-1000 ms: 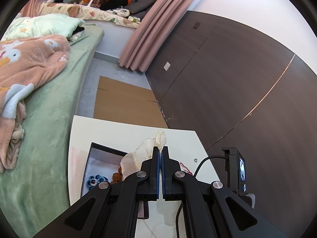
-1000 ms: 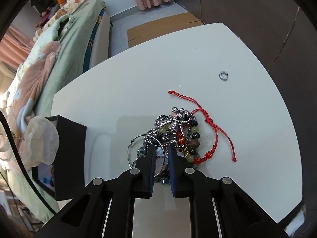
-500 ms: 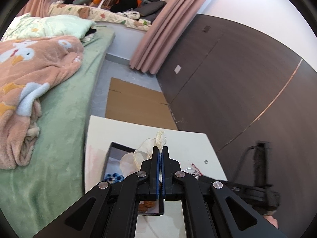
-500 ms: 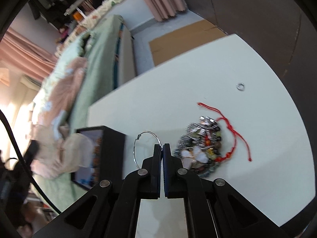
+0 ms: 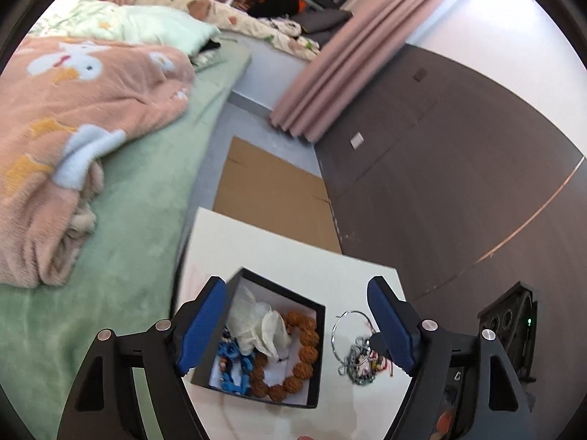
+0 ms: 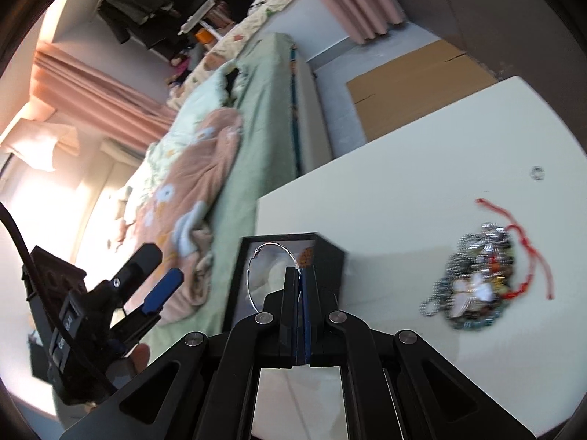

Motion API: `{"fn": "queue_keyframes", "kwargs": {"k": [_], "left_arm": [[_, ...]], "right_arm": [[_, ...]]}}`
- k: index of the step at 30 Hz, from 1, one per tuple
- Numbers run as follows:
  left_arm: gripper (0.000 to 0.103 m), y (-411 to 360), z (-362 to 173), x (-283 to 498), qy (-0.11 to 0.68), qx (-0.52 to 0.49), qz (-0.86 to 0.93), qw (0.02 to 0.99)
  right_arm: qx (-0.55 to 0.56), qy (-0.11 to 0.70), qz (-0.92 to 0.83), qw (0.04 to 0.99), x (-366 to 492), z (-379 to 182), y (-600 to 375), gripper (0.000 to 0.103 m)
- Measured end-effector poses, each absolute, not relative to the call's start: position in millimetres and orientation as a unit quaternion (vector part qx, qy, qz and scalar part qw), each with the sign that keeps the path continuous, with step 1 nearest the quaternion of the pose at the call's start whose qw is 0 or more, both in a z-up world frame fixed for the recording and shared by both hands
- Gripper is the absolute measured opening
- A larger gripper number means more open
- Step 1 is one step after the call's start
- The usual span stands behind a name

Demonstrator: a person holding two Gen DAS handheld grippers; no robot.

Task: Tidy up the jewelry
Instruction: 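Lower the plastic bag into the black box and open the left gripper, then grasp the dark bead bracelet from the pile with the left gripper and lift it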

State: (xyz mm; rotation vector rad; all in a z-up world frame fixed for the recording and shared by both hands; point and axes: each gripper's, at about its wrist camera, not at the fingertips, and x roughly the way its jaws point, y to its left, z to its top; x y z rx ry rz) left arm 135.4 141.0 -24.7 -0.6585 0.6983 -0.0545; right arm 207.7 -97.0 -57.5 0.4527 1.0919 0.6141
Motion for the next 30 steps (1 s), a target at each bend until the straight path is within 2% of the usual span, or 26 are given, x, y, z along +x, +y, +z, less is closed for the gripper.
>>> {"fn": "queue_keyframes", "kwargs": {"k": [7, 8, 9, 11, 16, 18, 20, 30], "left_arm": [[0.08, 149, -27, 133, 0.333, -0.338, -0.008, 0.88], [0.08, 149, -27, 133, 0.331, -0.337, -0.007, 0.882], [0.08, 147, -27, 133, 0.329, -0.335, -0.006, 0.883], [0.08, 143, -25, 134, 0.327, -0.329, -0.011, 0.886], [0.08, 132, -24, 138, 0.329, -0.332, -0.017, 0.884], [0.08, 127, -24, 141, 0.33, -0.334, -0.023, 0.883], [0.08, 118, -24, 144, 0.332, -0.337, -0.033, 0.881], [0.077, 51, -23, 158, 0.351, -0.279, -0.078, 0.89]], "right_arm": [[0.252, 0.486, 0.346, 0.762, 209, -58, -67, 0.005], [0.249, 0.494, 0.347, 0.758, 212, -59, -63, 0.016], [0.244, 0.5, 0.343, 0.757, 213, -61, -62, 0.035], [0.231, 0.494, 0.315, 0.777, 212, -61, -69, 0.052], [0.221, 0.486, 0.288, 0.795, 213, -51, -100, 0.054], [0.218, 0.479, 0.266, 0.807, 212, -46, -120, 0.065], [0.221, 0.474, 0.243, 0.817, 212, -42, -142, 0.072], [0.232, 0.473, 0.183, 0.83, 211, -35, -216, 0.073]]}}
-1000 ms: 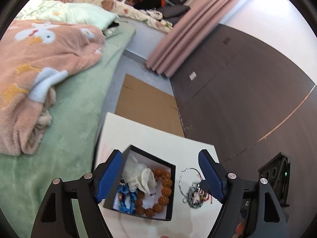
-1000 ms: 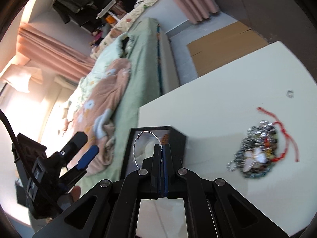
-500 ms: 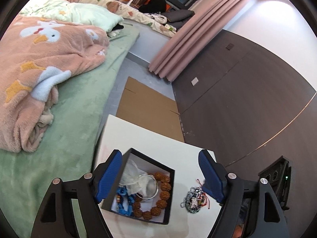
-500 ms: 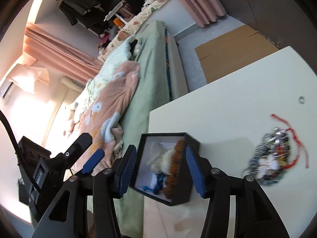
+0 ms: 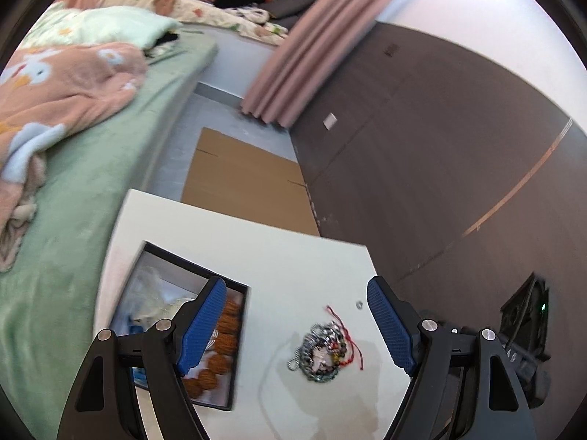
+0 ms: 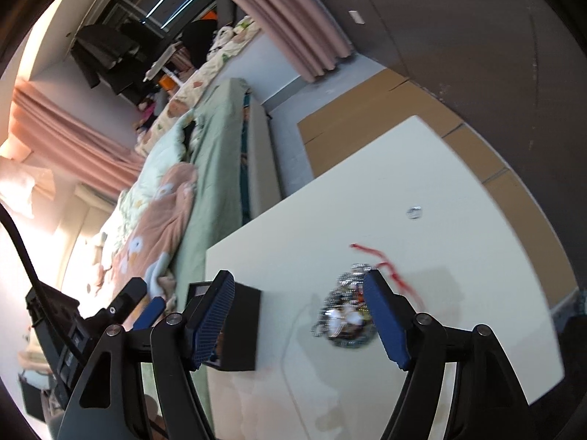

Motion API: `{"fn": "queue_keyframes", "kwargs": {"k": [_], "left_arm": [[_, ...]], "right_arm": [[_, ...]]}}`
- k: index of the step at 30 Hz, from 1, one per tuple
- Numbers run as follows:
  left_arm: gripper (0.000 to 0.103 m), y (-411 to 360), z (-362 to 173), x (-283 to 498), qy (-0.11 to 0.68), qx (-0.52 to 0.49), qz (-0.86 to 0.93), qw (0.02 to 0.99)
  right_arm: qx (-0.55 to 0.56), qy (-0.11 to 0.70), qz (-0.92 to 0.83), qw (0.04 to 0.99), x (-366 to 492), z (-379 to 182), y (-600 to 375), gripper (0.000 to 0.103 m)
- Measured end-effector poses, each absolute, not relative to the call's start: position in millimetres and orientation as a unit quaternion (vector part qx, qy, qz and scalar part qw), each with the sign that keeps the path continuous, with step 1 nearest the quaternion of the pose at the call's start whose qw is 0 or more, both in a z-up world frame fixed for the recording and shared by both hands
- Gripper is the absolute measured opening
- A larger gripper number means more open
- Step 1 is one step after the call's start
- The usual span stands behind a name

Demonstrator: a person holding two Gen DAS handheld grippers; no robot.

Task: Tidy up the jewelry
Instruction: 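Grasp the dark bead bracelet from the pile with the left gripper and lift it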

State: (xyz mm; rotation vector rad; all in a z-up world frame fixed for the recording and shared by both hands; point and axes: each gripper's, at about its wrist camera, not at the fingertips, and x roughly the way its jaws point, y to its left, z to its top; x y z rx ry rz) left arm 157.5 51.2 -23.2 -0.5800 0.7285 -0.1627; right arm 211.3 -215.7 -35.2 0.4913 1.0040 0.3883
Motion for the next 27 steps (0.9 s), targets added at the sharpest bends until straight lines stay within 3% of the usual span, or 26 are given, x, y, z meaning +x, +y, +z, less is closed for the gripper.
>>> {"fn": "queue_keyframes", "kwargs": {"k": [4, 16, 27], "left_arm": [[0.06, 22, -28, 163, 0.367, -0.238, -0.094, 0.895], [0.028, -44, -66, 177, 0.425, -0.177, -0.142, 0.876], [0.019, -91, -106, 184, 0.477, -0.097, -0.166, 0.858]], "right_arm": [[0.226, 0.485, 0.166, 0.828, 211, -40, -233, 0.073], [0.234, 0.535, 0.112, 0.804, 214, -61, -276, 0.073], [0.248, 0.557, 0.077, 0.789, 217, -72, -299, 0.073]]}}
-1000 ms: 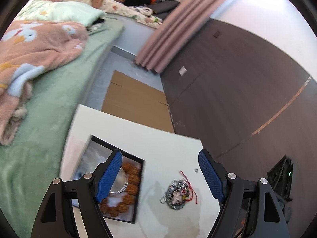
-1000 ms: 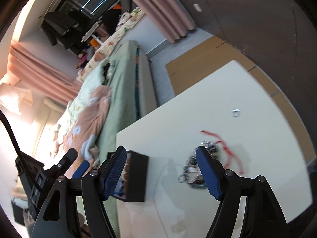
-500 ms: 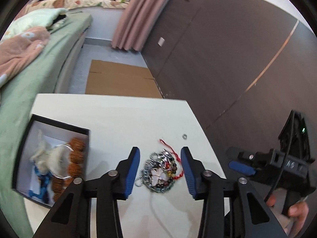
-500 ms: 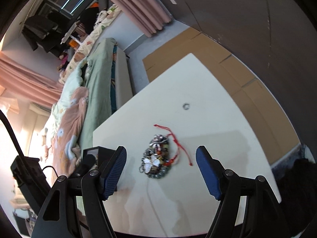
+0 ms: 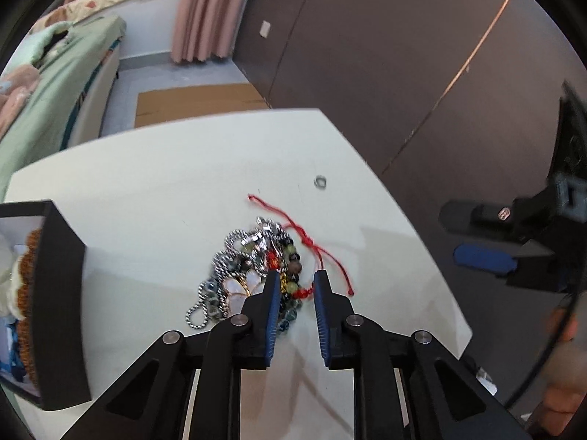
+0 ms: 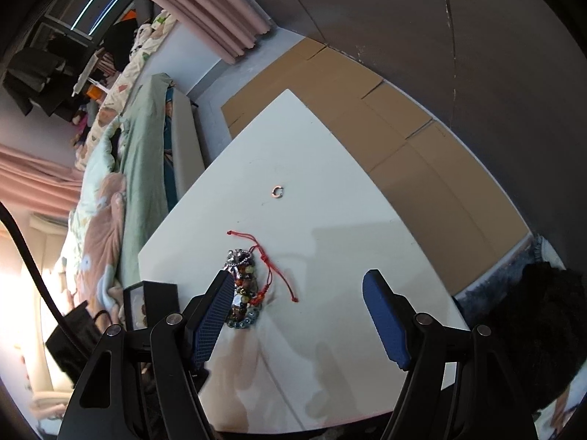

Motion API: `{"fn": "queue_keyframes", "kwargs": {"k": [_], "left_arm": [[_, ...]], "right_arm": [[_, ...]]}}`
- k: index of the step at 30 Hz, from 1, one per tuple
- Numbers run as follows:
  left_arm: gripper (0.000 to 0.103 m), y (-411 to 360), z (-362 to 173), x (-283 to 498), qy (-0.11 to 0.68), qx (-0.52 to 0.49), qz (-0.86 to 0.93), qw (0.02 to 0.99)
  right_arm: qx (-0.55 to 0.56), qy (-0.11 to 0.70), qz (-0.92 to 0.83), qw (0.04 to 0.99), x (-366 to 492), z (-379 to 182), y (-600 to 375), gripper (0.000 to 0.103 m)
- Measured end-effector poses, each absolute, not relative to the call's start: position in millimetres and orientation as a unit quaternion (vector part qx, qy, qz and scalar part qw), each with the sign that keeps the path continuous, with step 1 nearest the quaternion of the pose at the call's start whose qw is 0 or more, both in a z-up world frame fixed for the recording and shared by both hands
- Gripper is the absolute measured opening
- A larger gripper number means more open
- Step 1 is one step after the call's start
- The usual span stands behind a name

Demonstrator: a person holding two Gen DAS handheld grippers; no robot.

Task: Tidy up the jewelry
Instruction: 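Grasp the dark bead bracelet from the pile with the left gripper and lift it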

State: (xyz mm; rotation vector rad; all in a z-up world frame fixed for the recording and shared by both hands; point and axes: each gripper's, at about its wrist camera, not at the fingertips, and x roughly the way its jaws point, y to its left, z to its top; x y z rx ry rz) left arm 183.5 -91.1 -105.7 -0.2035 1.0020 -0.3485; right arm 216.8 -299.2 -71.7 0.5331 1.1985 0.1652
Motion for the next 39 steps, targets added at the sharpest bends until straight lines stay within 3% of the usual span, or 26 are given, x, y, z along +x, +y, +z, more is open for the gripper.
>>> {"fn": "queue_keyframes", "kwargs": {"k": [15, 18, 21, 34, 39], "left_arm": [[0.019, -107, -121, 190, 0.486, -0.059, -0.169, 0.856], [0.017, -103, -123, 193, 0.486, -0.081, -0.175, 0.852], [0.008, -99, -119, 193, 0.484, -0.092, -0.175, 0.852], [0.008, -54, -66, 190, 0.414, -0.184, -0.19, 0.871], [0.008, -37, -47, 188, 0.387, -0.21, -0.194, 0.876]], "right_arm": [[0.247, 0.571, 0.114, 0.775, 218, -79, -286, 0.073], [0.256, 0.571, 0.108, 0.772, 219, -81, -290, 0.073], [0.262, 0.572, 0.102, 0.771, 218, -84, -291, 0.073], [0.306, 0.593, 0.114, 0.736, 223, -109, -281, 0.073], [0.318, 0.599, 0.128, 0.723, 226, -119, -263, 0.062]]}}
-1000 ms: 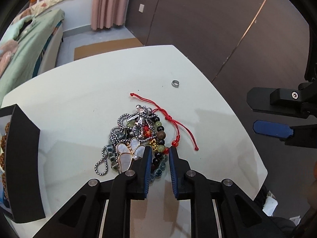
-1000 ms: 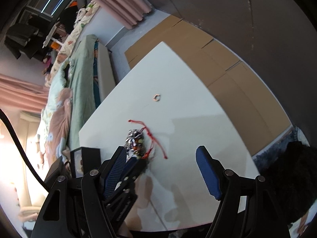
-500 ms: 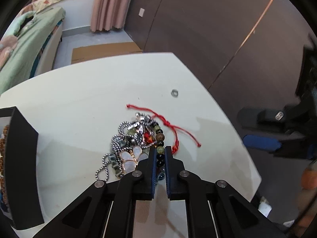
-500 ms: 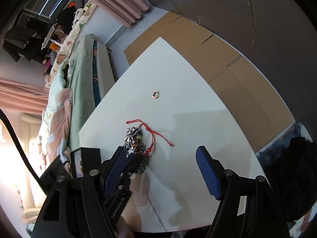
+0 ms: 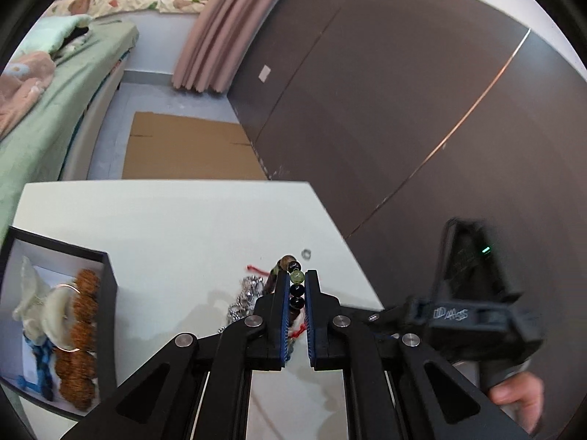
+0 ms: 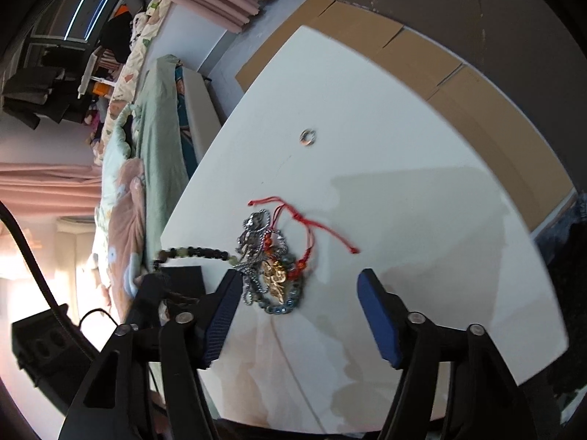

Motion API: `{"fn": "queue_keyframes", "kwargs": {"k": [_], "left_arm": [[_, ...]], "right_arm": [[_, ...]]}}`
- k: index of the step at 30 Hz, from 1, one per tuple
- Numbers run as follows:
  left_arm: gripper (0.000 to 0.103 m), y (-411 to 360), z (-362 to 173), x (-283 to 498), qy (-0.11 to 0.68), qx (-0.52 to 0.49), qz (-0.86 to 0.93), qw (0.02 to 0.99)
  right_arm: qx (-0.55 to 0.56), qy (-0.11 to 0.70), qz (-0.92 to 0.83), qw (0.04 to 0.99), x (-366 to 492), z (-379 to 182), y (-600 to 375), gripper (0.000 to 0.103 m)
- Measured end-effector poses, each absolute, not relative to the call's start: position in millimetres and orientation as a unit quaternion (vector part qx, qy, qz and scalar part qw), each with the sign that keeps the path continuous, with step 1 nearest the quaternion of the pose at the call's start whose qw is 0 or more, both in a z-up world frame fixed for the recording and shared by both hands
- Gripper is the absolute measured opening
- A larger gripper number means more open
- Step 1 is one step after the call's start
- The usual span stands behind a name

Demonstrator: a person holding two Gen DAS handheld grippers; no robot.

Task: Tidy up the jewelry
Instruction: 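Grasp the dark bead bracelet from the pile with the left gripper and lift it, then carry dark bracelet to the box with left gripper while right grasps red string bracelet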

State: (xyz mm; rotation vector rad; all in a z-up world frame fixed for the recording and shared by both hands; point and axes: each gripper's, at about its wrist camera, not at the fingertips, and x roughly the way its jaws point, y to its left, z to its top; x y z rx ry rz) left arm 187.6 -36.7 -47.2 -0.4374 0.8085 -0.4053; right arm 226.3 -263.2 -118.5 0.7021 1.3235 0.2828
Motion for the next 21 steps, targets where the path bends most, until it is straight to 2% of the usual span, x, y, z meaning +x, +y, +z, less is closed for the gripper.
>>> {"fn": "queue_keyframes", "kwargs": {"k": [3, 15, 16, 18, 19, 20, 21], "left_arm": [[0.008, -30, -41, 186, 0.378, -0.216, -0.194, 0.879], [0.008, -3, -24, 171, 0.346, -0.248, -0.213, 0.879], [0.008, 0, -22, 169, 0.343, -0.251, -0.214, 0.879], [0.008, 5, -18, 166, 0.339, -0.252, -0.214, 0.881], [0.008, 9, -16, 163, 0.337, -0.253, -0.211, 0.882], [0.008, 11, -14, 163, 0.335, -0.253, -0.21, 0.883], [0.008, 14, -12, 159, 0.332, -0.254, -0.208, 0.884]], "right_arm": [[0.316, 0.602, 0.13, 0.722, 227, -122, -253, 0.056], [0.326, 0.607, 0.101, 0.718, 241, -139, -237, 0.051], [0.324, 0.604, 0.1, 0.721, 242, -138, -236, 0.048], [0.322, 0.607, 0.094, 0.72, 245, -141, -233, 0.028], [0.326, 0.608, 0.092, 0.718, 245, -143, -234, 0.022], [0.329, 0.61, 0.09, 0.715, 245, -145, -235, 0.009], [0.327, 0.61, 0.089, 0.717, 245, -145, -234, 0.009]]}}
